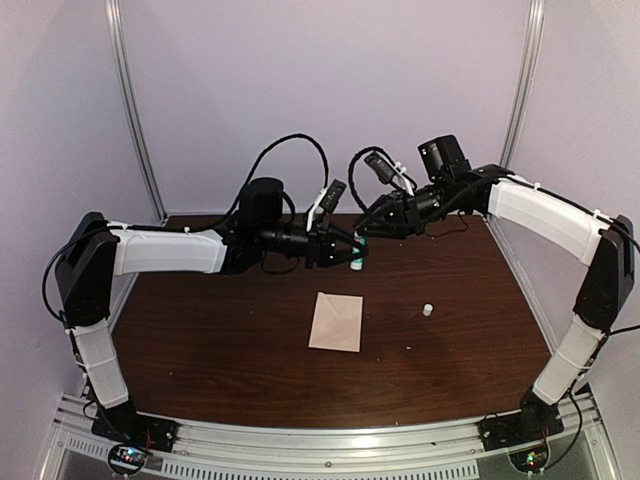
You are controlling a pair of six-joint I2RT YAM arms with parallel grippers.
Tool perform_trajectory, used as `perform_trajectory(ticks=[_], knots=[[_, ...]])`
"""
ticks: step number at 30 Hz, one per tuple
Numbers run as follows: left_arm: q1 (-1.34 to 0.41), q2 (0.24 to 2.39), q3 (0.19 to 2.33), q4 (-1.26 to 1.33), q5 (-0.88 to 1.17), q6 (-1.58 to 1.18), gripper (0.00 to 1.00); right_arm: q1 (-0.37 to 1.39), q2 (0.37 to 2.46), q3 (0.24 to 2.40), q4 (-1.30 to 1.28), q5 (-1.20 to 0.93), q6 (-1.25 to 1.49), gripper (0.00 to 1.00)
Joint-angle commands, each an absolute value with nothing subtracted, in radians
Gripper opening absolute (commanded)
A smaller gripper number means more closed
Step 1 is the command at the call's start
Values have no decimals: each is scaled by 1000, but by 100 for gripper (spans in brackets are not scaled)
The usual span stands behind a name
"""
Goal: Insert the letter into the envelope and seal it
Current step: Pass from the left arm to the right
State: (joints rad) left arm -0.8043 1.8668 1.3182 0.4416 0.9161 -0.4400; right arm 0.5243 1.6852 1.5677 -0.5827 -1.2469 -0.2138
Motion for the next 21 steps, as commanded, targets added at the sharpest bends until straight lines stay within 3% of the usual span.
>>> perform_trajectory(ticks=[1, 4, 9, 13, 16, 21], knots=[[-813, 1880, 1356, 482, 936, -464, 0, 538, 1702, 1594, -542, -1293, -184, 31], [-813, 1878, 1353, 492, 931, -471, 0, 539, 1714, 1596, -535, -1300, -164, 20], [-813, 1878, 1351, 520, 925, -485, 0, 538, 1717, 1589, -532, -1278, -153, 27], [-813, 1878, 1357, 525, 916, -488, 0, 538, 1722, 1586, -539, -1272, -151, 24], [-813, 1879, 1358, 525, 903, -488, 1, 538, 1724, 1587, -541, -1276, -153, 16], [-813, 1871, 1337, 523, 859, -485, 15, 520, 1708, 1600, -536, -1271, -152, 8]])
